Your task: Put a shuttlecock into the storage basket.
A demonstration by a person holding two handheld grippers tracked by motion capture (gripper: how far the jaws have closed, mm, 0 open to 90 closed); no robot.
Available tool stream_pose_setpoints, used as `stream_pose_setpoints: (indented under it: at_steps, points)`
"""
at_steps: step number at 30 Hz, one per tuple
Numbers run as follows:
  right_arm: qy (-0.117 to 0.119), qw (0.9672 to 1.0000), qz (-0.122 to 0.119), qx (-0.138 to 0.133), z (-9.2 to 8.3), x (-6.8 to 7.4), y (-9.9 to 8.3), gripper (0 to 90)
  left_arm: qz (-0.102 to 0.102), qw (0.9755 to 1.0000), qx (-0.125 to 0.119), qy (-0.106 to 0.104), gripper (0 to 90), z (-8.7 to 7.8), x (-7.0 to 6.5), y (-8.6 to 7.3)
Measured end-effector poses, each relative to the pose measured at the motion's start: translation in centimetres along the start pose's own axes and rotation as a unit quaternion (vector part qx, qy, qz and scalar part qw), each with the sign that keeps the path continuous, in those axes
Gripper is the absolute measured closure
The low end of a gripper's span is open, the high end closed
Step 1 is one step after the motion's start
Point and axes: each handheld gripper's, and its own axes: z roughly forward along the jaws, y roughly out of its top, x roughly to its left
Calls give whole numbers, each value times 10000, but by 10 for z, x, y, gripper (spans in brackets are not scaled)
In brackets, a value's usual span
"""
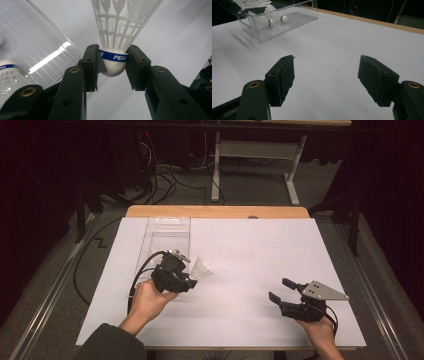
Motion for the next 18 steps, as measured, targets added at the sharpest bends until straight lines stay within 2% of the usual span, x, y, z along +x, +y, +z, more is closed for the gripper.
stream_pose_setpoints:
  at_steps: [8, 18]
  points:
    - [-12, 10000, 42, -33, -1, -2, -2, 294, -50, 9999, -43, 109, 644, -8, 7, 1]
    - [-25, 9999, 78, -84, -3, -3, -3, 291, -185, 9997, -54, 152, 644, -10, 16, 2]
